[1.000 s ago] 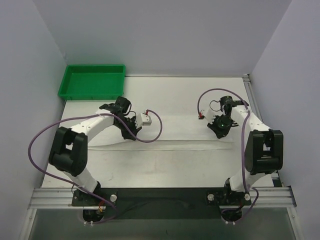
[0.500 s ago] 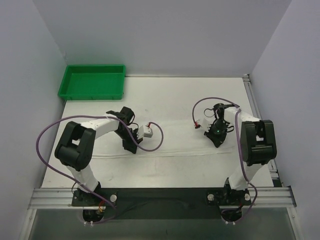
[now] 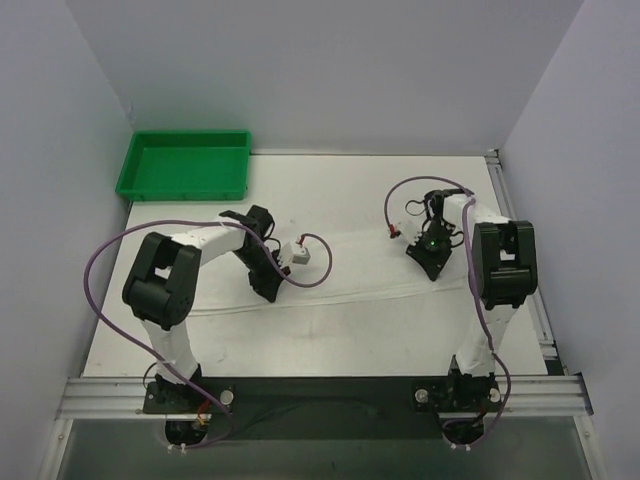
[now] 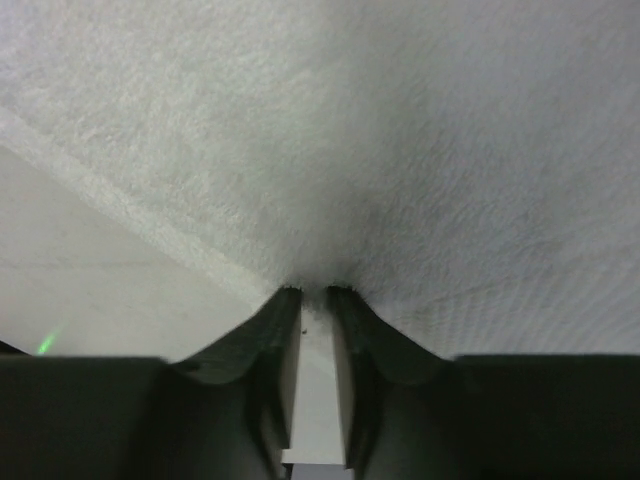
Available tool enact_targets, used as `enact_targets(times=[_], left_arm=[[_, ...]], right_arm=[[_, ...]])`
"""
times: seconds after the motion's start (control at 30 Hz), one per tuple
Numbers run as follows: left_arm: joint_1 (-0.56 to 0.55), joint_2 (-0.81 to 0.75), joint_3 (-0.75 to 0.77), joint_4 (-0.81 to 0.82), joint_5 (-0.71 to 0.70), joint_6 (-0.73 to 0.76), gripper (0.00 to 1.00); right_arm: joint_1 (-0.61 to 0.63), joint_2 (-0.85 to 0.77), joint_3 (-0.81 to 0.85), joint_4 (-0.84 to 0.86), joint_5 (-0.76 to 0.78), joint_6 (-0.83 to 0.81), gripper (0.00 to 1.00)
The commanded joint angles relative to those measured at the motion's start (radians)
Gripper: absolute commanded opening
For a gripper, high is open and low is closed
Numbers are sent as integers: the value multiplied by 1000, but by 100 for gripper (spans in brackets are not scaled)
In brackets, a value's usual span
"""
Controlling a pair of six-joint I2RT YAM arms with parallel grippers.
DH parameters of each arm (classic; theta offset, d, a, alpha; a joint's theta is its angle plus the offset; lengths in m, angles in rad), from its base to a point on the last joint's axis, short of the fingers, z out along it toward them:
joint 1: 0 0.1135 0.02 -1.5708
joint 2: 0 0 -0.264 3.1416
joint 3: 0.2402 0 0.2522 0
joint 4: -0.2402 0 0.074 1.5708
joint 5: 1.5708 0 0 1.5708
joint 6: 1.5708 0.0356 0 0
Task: Roll the towels
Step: Fold the towel
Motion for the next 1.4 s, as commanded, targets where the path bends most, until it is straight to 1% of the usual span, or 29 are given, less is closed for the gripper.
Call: enact_targets(times=[0.0,0.07,0.1,0.13,0.17,0.2,0.23,0.27,0.33,0.37,0.4,0.43,0.47,0.5,0.53,0.63,0.87,1.03,1.1,1.23,1.33,1.37], left_arm=[[24,-6,22,24,-116,31,34],[41,-72,19,-5,-73,28,41],[53,-98,17,-16,-53,24,47],[66,-125,20,-30,-31,-1,51],[107,-177,23,-37,18,-15,52],[129,-202,26,-39,39,-33,53],[152,-227,28,-39,58,-74,59],[206,-266,28,-39,88,-94,60],[265,-299,29,-27,119,-149,60],[321,-323,28,-18,148,-171,60],[357,-331,26,-8,161,-191,61],[383,-340,19,8,173,-220,62],[406,-344,16,19,187,-232,68],[458,-345,10,38,181,-255,71],[474,-348,5,62,172,-283,71],[541,-359,-24,125,164,-332,72],[598,-359,-47,170,162,-348,73],[613,-357,-44,177,173,-349,73],[620,-359,-43,182,173,-354,73],[626,-362,-43,208,156,-371,74],[627,-368,-41,228,133,-389,75],[627,-370,-38,231,127,-394,74]], right_arm=[[-28,7,38,36,73,-30,29],[-47,-27,41,16,44,-26,43],[-53,-44,55,-12,27,-7,51],[-65,-77,63,-27,-17,5,53],[-95,-93,76,-40,-39,20,53],[-117,-110,105,-56,-64,74,54],[-135,-114,130,-66,-111,102,54],[-178,-114,150,-72,-133,137,54],[-215,-95,217,-72,-165,250,53],[-250,-82,239,-73,-183,287,53],[-264,-46,268,-72,-191,322,53],[-283,-24,318,-73,-197,400,53],[-295,-3,345,-72,-197,434,52],[-319,37,366,-73,-202,471,52],[-327,54,386,-72,-197,514,52],[-341,115,445,-70,-164,562,52],[-323,204,468,-69,-118,646,53],[-286,237,423,-70,-76,672,54],[-258,237,408,-75,-73,675,53],[-209,241,383,-86,-64,674,50],[-192,274,397,-113,-29,666,44],[-192,280,415,-121,-24,672,38]])
